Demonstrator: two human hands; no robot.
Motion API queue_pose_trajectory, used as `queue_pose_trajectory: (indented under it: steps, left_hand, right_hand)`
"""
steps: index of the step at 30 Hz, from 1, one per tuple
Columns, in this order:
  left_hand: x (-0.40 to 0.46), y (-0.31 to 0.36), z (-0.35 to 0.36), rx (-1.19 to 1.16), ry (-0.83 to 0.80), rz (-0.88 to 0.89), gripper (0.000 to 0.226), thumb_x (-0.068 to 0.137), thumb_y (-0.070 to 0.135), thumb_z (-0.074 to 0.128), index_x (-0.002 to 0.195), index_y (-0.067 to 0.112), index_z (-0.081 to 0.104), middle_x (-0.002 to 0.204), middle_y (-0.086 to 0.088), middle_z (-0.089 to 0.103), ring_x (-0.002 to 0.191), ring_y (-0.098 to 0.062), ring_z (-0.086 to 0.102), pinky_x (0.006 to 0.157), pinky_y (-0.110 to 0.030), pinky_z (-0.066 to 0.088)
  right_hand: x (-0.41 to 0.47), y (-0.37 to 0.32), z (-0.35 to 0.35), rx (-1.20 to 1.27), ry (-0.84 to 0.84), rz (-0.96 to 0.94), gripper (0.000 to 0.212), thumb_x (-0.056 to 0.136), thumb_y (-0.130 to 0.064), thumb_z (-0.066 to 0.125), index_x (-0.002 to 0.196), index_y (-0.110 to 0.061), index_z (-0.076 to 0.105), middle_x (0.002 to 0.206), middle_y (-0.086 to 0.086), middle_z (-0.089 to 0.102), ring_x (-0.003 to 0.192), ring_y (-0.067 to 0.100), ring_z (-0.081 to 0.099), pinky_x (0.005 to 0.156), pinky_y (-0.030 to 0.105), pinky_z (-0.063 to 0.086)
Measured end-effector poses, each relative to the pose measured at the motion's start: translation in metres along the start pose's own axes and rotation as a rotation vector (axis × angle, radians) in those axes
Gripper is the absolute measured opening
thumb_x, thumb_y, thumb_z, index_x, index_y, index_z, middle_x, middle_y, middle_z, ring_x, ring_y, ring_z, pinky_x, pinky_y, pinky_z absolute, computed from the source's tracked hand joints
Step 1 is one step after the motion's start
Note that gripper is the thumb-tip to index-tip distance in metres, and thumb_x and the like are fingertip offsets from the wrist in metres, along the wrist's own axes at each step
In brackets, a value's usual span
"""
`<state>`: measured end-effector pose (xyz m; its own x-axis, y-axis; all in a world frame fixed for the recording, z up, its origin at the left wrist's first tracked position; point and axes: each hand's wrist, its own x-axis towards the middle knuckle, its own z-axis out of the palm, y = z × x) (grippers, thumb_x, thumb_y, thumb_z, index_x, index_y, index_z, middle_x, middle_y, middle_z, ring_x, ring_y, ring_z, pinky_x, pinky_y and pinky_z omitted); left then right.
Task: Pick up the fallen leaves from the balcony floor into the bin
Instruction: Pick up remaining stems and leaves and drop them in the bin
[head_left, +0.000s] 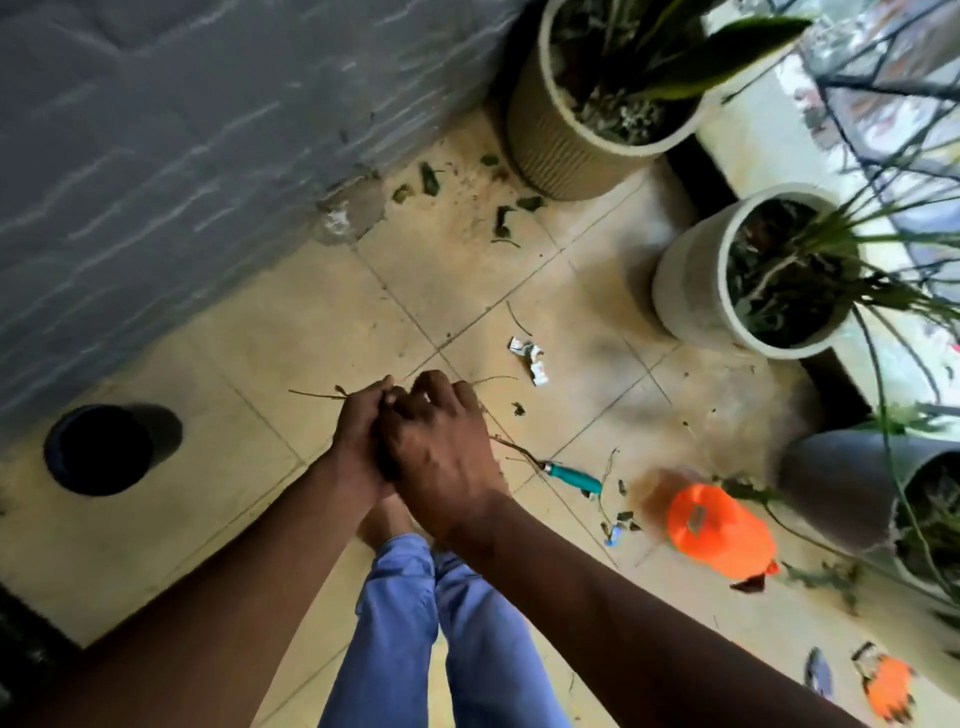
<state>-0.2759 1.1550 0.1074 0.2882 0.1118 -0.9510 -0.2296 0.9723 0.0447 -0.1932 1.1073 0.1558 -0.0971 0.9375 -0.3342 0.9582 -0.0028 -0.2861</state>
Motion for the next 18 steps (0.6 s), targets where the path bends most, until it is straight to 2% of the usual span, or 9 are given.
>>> queue_pose_trajectory:
  steps: [1, 3, 5, 7, 10, 12, 15, 16, 18]
  left_hand:
    - [0.002, -0.001, 0.003, 0.034, 0.018, 0.007, 0.043, 0.107, 0.04, 0.033, 0.072, 0.02, 0.045, 0.059, -0.001, 0.058, 0.049, -0.014, 0.062, 0.064, -0.029, 0.041]
    - [0.004, -0.002, 0.008, 0.1, 0.033, 0.004, 0.045, 0.107, 0.041, 0.034, 0.067, 0.022, 0.039, 0.053, 0.001, 0.052, 0.045, -0.013, 0.057, 0.061, -0.03, 0.038]
    - [0.005, -0.007, 0.011, 0.183, 0.031, -0.024, 0.044, 0.106, 0.044, 0.039, 0.069, 0.021, 0.049, 0.064, -0.002, 0.055, 0.058, -0.018, 0.059, 0.065, -0.031, 0.042]
    - [0.004, -0.013, 0.015, 0.255, 0.034, -0.049, 0.041, 0.105, 0.042, 0.041, 0.077, 0.017, 0.06, 0.071, -0.004, 0.061, 0.065, -0.02, 0.063, 0.066, -0.031, 0.046]
    - [0.005, -0.022, 0.023, 0.325, 0.052, -0.062, 0.046, 0.104, 0.033, 0.041, 0.067, 0.016, 0.06, 0.063, -0.004, 0.059, 0.052, -0.017, 0.064, 0.061, -0.03, 0.044]
    - [0.006, -0.027, 0.028, 0.349, 0.075, -0.089, 0.046, 0.101, 0.035, 0.045, 0.061, 0.017, 0.06, 0.06, -0.004, 0.059, 0.051, -0.018, 0.063, 0.062, -0.03, 0.044]
    - [0.007, -0.031, 0.033, 0.385, 0.14, -0.123, 0.031, 0.096, 0.042, 0.054, 0.073, 0.021, 0.056, 0.073, -0.006, 0.058, 0.067, -0.024, 0.061, 0.066, -0.028, 0.048]
    - [0.006, -0.033, 0.037, 0.383, 0.155, -0.136, 0.031, 0.095, 0.042, 0.055, 0.073, 0.021, 0.054, 0.072, -0.005, 0.056, 0.067, -0.024, 0.059, 0.065, -0.028, 0.048]
    - [0.008, -0.037, 0.045, 0.375, 0.166, -0.145, 0.039, 0.097, 0.04, 0.054, 0.063, 0.023, 0.049, 0.058, -0.002, 0.053, 0.053, -0.019, 0.055, 0.054, -0.022, 0.047]
  right_hand:
    - [-0.007, 0.002, -0.003, -0.011, -0.069, -0.011, 0.028, 0.074, -0.025, 0.059, 0.096, -0.016, 0.074, 0.103, 0.006, 0.067, 0.104, 0.03, 0.052, 0.082, 0.04, 0.041]
    - [-0.019, 0.005, -0.009, 0.054, -0.151, 0.002, 0.053, 0.075, -0.027, 0.034, 0.112, -0.013, 0.069, 0.125, 0.008, 0.06, 0.115, 0.031, 0.046, 0.089, 0.042, 0.04]
    - [-0.028, 0.008, -0.01, 0.12, -0.123, 0.059, 0.063, 0.069, -0.028, 0.026, 0.113, -0.012, 0.069, 0.125, 0.008, 0.057, 0.112, 0.03, 0.046, 0.087, 0.042, 0.041]
    - [-0.035, 0.01, -0.01, 0.125, -0.074, 0.12, 0.049, 0.07, -0.024, 0.039, 0.104, -0.014, 0.072, 0.115, 0.006, 0.056, 0.106, 0.027, 0.044, 0.084, 0.039, 0.04]
    - [-0.041, 0.011, -0.011, 0.179, -0.049, 0.211, 0.024, 0.069, -0.021, 0.065, 0.09, -0.012, 0.072, 0.106, 0.007, 0.055, 0.101, 0.027, 0.043, 0.081, 0.038, 0.038]
    - [-0.046, 0.014, -0.01, 0.27, -0.03, 0.295, 0.024, 0.074, -0.02, 0.067, 0.095, -0.011, 0.072, 0.105, 0.009, 0.057, 0.1, 0.028, 0.044, 0.081, 0.039, 0.041]
    - [-0.052, 0.025, -0.009, 0.463, -0.024, 0.375, 0.024, 0.079, -0.016, 0.063, 0.1, -0.014, 0.074, 0.106, 0.008, 0.06, 0.1, 0.026, 0.045, 0.083, 0.036, 0.04]
    - [-0.054, 0.031, -0.009, 0.494, -0.039, 0.367, 0.024, 0.079, -0.016, 0.061, 0.099, -0.015, 0.074, 0.106, 0.007, 0.061, 0.1, 0.025, 0.046, 0.085, 0.034, 0.04]
    - [-0.058, 0.042, -0.008, 0.559, -0.051, 0.334, 0.022, 0.078, -0.018, 0.058, 0.093, -0.018, 0.074, 0.103, 0.005, 0.065, 0.097, 0.024, 0.05, 0.085, 0.035, 0.043]
